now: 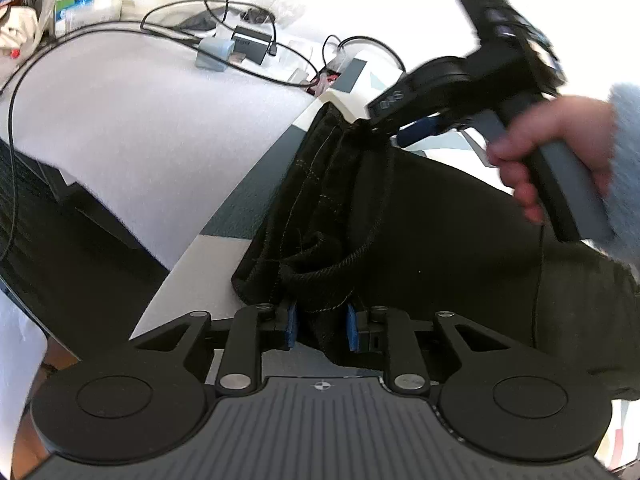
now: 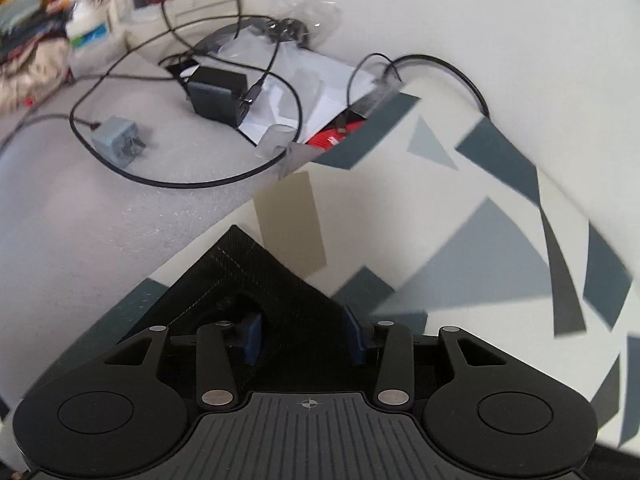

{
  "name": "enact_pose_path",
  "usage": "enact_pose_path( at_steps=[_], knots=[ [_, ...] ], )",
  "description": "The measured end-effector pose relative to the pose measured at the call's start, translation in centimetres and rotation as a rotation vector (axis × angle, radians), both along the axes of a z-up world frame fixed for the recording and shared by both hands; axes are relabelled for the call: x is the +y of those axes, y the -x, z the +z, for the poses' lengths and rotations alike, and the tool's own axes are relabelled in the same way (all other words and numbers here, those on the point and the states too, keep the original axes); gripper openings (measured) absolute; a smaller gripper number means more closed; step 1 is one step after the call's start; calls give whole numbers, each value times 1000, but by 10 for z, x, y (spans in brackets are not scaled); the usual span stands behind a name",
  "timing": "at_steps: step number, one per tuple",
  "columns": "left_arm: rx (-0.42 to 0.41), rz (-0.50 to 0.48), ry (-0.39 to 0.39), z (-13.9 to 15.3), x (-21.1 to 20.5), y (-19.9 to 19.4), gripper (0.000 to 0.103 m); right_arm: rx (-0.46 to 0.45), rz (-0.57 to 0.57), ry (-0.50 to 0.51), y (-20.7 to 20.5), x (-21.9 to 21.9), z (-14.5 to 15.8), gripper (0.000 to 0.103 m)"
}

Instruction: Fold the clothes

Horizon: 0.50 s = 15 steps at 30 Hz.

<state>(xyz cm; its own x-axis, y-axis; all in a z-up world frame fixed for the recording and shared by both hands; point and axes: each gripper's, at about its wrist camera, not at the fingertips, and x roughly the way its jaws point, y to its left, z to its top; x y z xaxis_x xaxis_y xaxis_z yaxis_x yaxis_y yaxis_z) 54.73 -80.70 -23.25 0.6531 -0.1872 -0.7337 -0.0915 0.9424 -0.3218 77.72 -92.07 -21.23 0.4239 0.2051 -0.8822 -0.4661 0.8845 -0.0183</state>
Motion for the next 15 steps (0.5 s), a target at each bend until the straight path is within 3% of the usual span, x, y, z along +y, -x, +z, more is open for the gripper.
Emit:
enact_pose_path(
  at_steps=[2,5,7,9,12,13,15],
  knots=[
    [-24,-13,0,2,0,3,30,46,-30,-57,-7,-2,-3,12],
    [-48,-19,4,2,1,4,30,36,-91,-142,-5,-8,3,4],
    [-49,-12,36,0,5,6,20,-20,-129,-201,0,-13,13,3],
    [-47,-7,57,-2,7,7,19,-83,-163,-286,6,-20,27,3],
    [-53,-1,72,-2,9,7,19,-110,-189,-312,3,-21,31,3],
    [-60,0,71,-1,9,7,21,-101,-198,-316,0,-22,30,3],
    [-75,4,76,0,10,6,35,-88,-212,-323,-5,-24,27,3]
  ],
)
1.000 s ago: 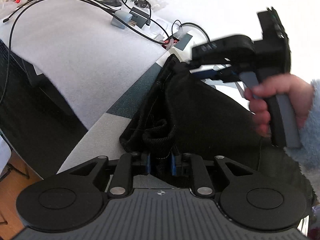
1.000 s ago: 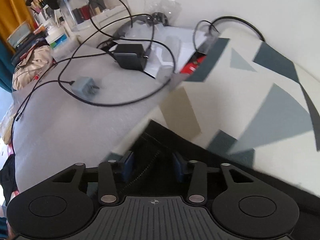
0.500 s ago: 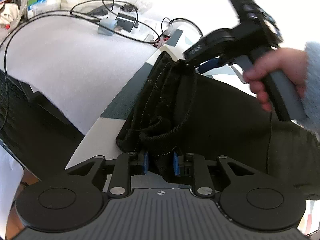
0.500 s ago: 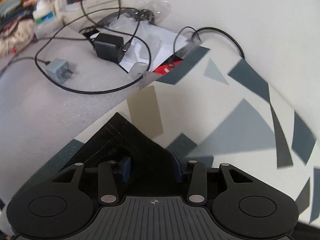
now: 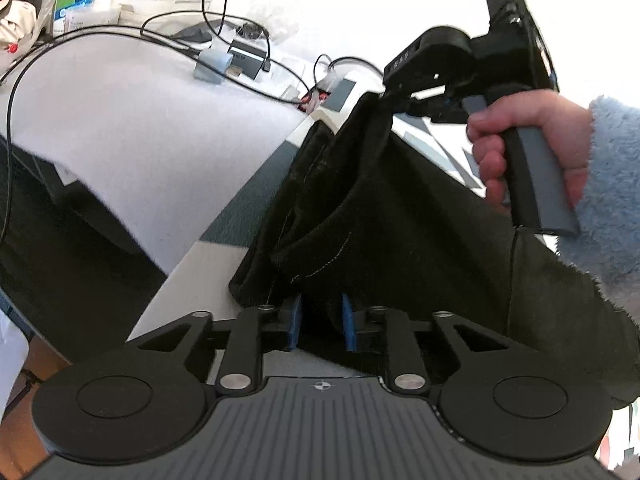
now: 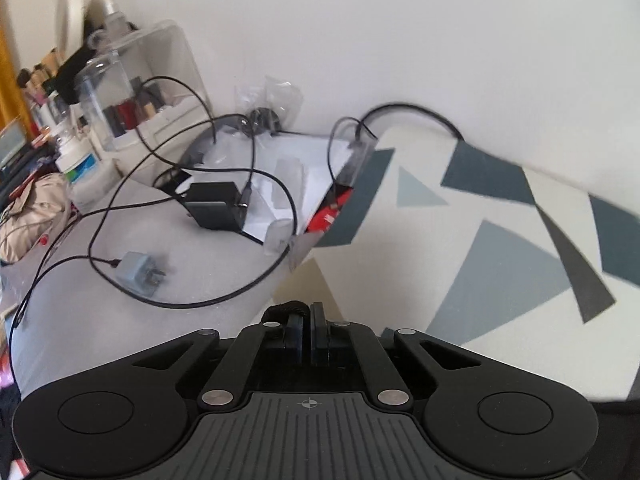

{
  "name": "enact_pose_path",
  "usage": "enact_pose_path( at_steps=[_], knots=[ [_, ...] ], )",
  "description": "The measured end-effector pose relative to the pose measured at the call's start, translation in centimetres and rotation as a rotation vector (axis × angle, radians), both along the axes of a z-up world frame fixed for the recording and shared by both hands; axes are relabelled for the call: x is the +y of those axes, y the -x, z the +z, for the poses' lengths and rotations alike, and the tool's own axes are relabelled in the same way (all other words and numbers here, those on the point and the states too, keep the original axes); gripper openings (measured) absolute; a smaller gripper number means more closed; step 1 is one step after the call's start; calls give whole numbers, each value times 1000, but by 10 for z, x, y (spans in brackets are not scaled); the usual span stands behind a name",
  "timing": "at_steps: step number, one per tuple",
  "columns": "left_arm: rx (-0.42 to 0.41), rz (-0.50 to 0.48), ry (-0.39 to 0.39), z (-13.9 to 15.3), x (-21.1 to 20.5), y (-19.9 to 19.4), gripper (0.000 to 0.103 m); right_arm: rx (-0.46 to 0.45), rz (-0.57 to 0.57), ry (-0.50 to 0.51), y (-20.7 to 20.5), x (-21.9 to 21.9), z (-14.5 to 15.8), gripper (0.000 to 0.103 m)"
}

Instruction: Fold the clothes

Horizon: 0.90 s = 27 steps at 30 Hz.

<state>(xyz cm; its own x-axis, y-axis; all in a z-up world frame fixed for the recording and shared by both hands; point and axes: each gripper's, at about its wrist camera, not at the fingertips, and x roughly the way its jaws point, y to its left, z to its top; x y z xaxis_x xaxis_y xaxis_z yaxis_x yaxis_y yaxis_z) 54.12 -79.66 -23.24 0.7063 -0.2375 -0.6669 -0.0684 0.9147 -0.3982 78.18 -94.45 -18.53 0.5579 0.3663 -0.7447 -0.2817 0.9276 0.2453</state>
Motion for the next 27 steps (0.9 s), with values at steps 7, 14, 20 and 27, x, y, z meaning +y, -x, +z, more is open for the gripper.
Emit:
enact_pose_path(
  at_steps=[7,14,20,27],
  knots=[
    [-20,50,109,-6,14,-10,41,-12,-28,-29,1,-12,0,3],
    [-48,81,196,-17,23,-19,37,-29,-3,-15,-1,-19,6,3],
    [-60,116,178,-2,16,-9,10,-12,8,-24,-1,-22,5,3],
    [-93,137,227,4,18,20,9,18,78,34,-6,13,-8,3]
  ],
)
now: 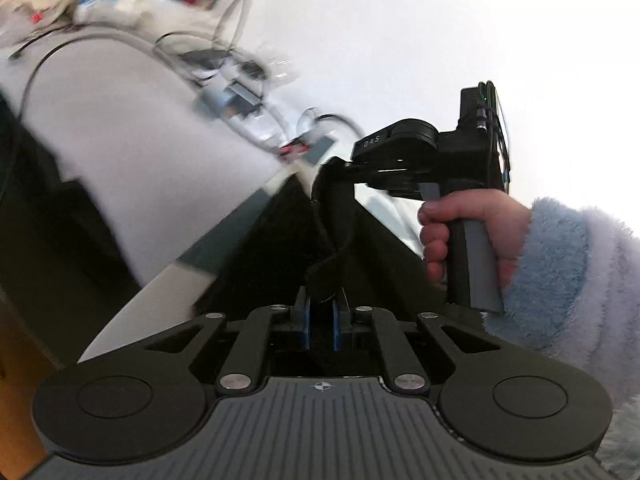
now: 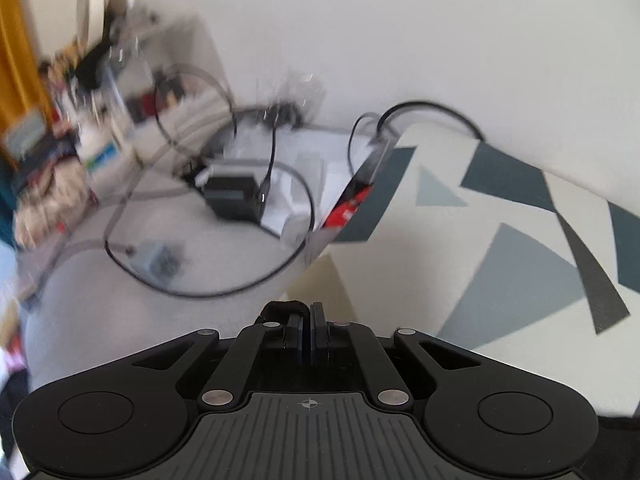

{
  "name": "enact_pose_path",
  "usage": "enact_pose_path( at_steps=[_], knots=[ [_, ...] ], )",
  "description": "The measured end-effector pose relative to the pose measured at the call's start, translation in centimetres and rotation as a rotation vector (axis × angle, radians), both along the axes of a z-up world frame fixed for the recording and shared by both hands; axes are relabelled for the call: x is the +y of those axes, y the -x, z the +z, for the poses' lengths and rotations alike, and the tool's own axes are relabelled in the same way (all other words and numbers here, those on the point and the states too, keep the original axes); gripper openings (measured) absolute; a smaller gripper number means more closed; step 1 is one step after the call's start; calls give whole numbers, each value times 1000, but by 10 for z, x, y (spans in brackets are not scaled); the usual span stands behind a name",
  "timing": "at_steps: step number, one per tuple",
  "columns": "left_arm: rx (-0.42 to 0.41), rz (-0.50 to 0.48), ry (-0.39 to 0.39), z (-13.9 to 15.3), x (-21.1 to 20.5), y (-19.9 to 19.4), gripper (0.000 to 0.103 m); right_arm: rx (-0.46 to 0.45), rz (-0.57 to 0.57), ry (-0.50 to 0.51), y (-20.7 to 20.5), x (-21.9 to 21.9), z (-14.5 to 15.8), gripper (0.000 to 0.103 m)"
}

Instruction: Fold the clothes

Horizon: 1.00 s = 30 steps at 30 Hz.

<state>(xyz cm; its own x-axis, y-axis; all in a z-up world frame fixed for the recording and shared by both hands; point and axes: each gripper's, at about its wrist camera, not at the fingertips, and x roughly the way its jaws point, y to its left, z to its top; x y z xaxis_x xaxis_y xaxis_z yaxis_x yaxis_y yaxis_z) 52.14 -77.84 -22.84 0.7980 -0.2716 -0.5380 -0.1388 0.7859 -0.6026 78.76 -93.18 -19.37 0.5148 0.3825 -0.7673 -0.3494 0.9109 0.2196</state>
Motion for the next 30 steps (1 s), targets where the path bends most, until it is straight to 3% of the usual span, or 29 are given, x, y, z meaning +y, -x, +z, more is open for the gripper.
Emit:
enact_pose_path(
  at_steps=[5,9,14,16,20,26,28,29,30],
  knots=[
    [93,83,42,-26,11,0,10,58,-38,49,-8,19,-30,3],
    [91,68,-21,-18,5,-2,16,73,-36,67,-10,23,-29,5],
    [107,58,-42,-14,5,1,17,188,-73,30,-27,14,-17,8],
    [110,50,-65,-14,4,2,17,239,-82,37,-33,12,-15,13],
    [111,41,-101,-12,2,-2,17,297,-78,159,-47,18,-18,43],
    [105,44,-116,-10,2,-3,18,286,-11,280,-55,33,-2,45],
    [119,42,-122,-11,1,-6,18,278,13,332,-55,39,-2,51],
    [127,39,-131,-10,0,-8,18,275,24,358,-55,42,-1,61],
    [131,34,-147,-9,-2,-10,18,270,36,384,-54,45,-2,64]
  ],
)
